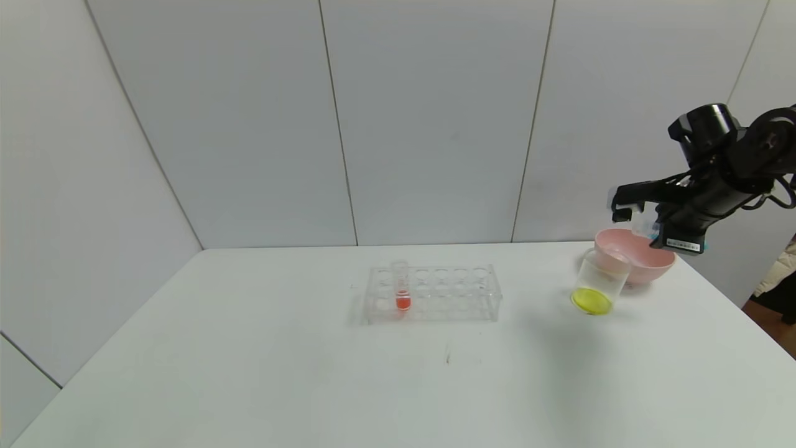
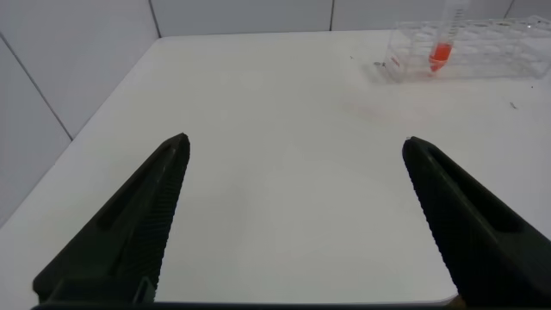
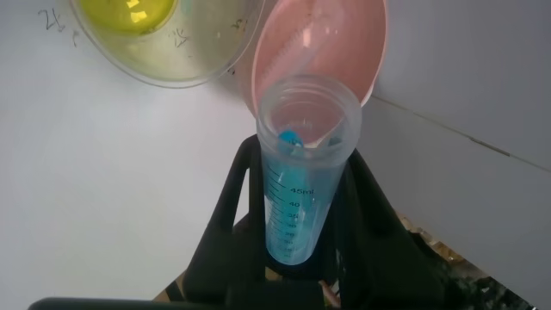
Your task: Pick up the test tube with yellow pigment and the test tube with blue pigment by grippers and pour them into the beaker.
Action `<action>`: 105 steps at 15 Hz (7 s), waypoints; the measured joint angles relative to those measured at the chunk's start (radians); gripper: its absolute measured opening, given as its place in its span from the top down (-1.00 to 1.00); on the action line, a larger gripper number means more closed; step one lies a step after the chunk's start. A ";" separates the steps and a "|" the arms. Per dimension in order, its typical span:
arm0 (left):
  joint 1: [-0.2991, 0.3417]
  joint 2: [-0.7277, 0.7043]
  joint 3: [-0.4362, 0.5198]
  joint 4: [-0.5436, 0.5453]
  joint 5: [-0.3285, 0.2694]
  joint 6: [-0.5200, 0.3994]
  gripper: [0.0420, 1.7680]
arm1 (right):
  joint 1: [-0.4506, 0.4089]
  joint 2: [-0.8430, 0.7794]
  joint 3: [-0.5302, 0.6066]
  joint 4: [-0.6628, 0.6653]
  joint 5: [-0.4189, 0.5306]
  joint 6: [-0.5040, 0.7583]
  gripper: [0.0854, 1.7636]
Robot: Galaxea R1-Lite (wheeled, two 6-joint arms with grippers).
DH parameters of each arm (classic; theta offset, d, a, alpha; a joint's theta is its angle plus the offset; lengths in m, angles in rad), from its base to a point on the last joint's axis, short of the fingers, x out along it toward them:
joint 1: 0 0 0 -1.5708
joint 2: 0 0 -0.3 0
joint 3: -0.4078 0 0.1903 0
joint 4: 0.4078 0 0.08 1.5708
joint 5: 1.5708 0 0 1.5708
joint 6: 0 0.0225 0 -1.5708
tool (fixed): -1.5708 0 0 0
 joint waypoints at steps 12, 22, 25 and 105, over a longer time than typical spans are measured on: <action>0.000 0.000 0.000 0.000 0.000 0.000 -1.00 | 0.054 0.022 0.000 -0.003 -0.156 -0.100 0.49; 0.000 0.000 0.000 0.000 0.000 0.000 -1.00 | 0.062 0.031 0.000 -0.094 -0.218 -0.224 0.49; 0.000 0.000 0.000 0.000 0.000 0.000 -1.00 | 0.066 0.034 0.000 -0.109 -0.257 -0.256 0.49; 0.000 0.000 0.000 0.000 0.000 0.000 -1.00 | -0.001 -0.464 1.027 -1.559 0.363 1.238 -0.90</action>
